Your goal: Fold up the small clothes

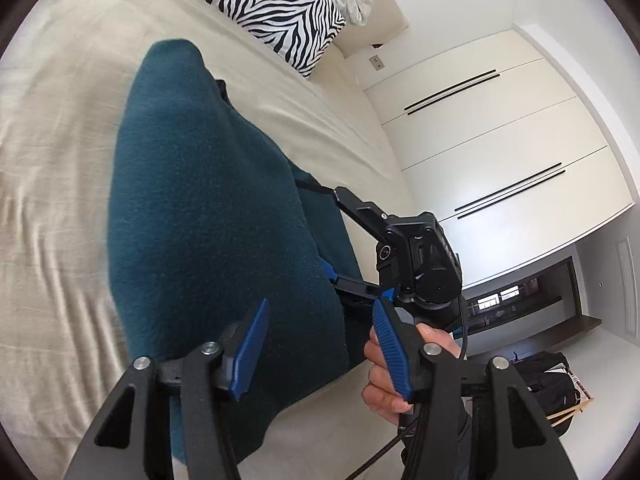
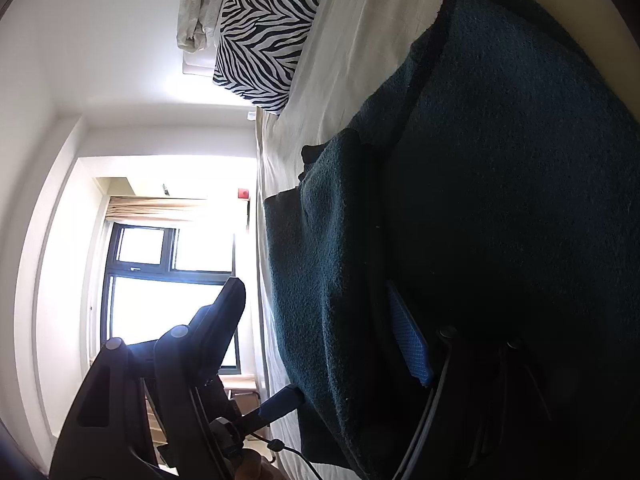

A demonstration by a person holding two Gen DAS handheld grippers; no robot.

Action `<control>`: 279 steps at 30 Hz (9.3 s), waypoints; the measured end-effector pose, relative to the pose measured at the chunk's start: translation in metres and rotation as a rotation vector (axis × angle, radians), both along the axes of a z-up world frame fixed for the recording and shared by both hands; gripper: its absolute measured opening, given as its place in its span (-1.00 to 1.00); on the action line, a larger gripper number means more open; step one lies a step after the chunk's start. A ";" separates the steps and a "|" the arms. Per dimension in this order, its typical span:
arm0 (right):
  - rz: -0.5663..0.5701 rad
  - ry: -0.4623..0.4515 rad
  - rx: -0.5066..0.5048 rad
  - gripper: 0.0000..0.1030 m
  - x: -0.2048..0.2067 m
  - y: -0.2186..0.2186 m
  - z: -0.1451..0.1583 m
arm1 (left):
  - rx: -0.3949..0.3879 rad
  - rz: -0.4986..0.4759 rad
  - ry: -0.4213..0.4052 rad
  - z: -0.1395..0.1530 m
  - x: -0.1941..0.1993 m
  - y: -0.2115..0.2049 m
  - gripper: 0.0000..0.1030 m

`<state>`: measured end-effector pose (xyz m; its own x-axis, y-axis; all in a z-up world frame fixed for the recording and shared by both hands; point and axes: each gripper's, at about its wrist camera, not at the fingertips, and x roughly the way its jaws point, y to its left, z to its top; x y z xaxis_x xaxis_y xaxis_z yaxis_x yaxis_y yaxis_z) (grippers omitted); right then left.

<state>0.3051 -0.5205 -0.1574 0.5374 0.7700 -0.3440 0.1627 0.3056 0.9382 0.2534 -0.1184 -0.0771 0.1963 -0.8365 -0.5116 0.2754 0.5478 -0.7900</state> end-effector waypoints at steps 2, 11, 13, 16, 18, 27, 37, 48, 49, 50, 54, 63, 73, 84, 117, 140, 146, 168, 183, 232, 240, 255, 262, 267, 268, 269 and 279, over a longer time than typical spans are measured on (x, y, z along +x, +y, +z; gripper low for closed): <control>0.023 0.005 -0.046 0.37 0.006 0.018 0.002 | 0.016 0.011 -0.014 0.001 -0.006 0.013 0.10; 0.109 0.087 -0.322 -0.64 0.021 0.054 0.006 | 0.030 0.031 0.002 -0.006 -0.030 0.037 0.10; 0.115 0.077 -0.391 -0.71 0.020 0.056 0.012 | 0.046 0.029 -0.016 -0.003 -0.030 0.029 0.10; 0.093 0.032 -0.441 -0.72 0.016 0.048 0.030 | 0.058 0.027 -0.034 0.003 -0.030 0.025 0.14; 0.076 0.004 -0.465 -0.72 0.013 0.036 0.043 | 0.066 0.022 -0.043 0.005 -0.030 0.021 0.14; -0.033 0.030 -0.526 -0.73 -0.018 -0.042 0.054 | 0.112 -0.029 -0.079 0.012 -0.029 -0.014 0.14; -0.058 0.079 -0.447 -0.72 -0.024 -0.069 0.007 | 0.191 -0.036 -0.125 0.016 -0.024 -0.047 0.14; -0.132 0.080 -0.519 -0.61 -0.037 -0.081 0.033 | 0.352 -0.013 -0.279 0.033 0.034 -0.104 0.14; -0.142 0.049 -0.527 -0.61 -0.037 -0.083 0.044 | 0.370 -0.010 -0.290 0.032 0.040 -0.107 0.14; -0.146 0.019 -0.509 -0.60 -0.033 -0.084 0.052 | 0.390 -0.008 -0.292 0.030 0.047 -0.110 0.14; -0.078 -0.025 -0.445 -0.53 0.005 -0.068 0.059 | 0.427 -0.011 -0.208 0.004 0.074 -0.115 0.14; -0.066 0.030 -0.400 -0.82 0.056 -0.062 -0.011 | 0.546 -0.058 -0.252 -0.026 0.085 -0.136 0.19; -0.049 -0.044 -0.405 -0.70 -0.029 -0.064 0.032 | 0.430 -0.021 -0.350 0.024 0.014 -0.101 0.15; -0.043 -0.020 -0.378 -0.72 -0.123 -0.065 -0.014 | 0.531 -0.088 -0.348 -0.006 -0.017 -0.110 0.15; 0.055 0.002 -0.848 -0.58 -0.072 0.012 0.052 | 0.479 0.026 -0.124 -0.006 -0.009 -0.066 -0.15; 0.178 -0.093 -0.706 -0.57 -0.199 0.225 0.042 | 0.556 0.109 -0.143 -0.024 -0.168 0.122 -0.06; 0.089 -0.003 -0.373 -0.47 -0.223 0.178 -0.021 | 0.463 0.131 -0.116 -0.043 -0.172 0.136 0.18; -0.075 -0.068 -0.602 -0.11 -0.294 0.137 0.034 | 0.535 0.273 -0.381 0.017 -0.245 0.145 0.39; -0.661 -0.577 -1.125 1.00 -0.428 0.163 0.231 | 0.707 0.642 -0.989 0.187 -0.362 0.143 1.00; -0.137 -0.217 -1.270 1.00 -0.351 0.260 0.122 | 0.828 0.495 -0.485 0.066 -0.294 0.137 1.00; -0.130 -0.193 -1.267 1.00 -0.349 0.264 0.115 | 0.824 0.495 -0.470 0.062 -0.293 0.139 1.00; -0.114 -0.133 -1.261 1.00 -0.344 0.264 0.104 | 0.829 0.487 -0.450 0.054 -0.290 0.141 1.00; -0.116 -0.128 -1.261 1.00 -0.345 0.264 0.103 | 0.828 0.490 -0.445 0.052 -0.292 0.142 1.00; -0.115 -0.128 -1.261 1.00 -0.345 0.265 0.103 | 0.828 0.489 -0.444 0.052 -0.291 0.142 1.00; -0.115 -0.128 -1.260 1.00 -0.345 0.265 0.103 | 0.829 0.488 -0.444 0.052 -0.291 0.142 1.00; -0.114 -0.128 -1.260 1.00 -0.345 0.265 0.103 | 0.828 0.489 -0.444 0.052 -0.291 0.142 1.00; -0.115 -0.125 -1.256 1.00 -0.346 0.267 0.102 | 0.829 0.489 -0.444 0.052 -0.292 0.142 1.00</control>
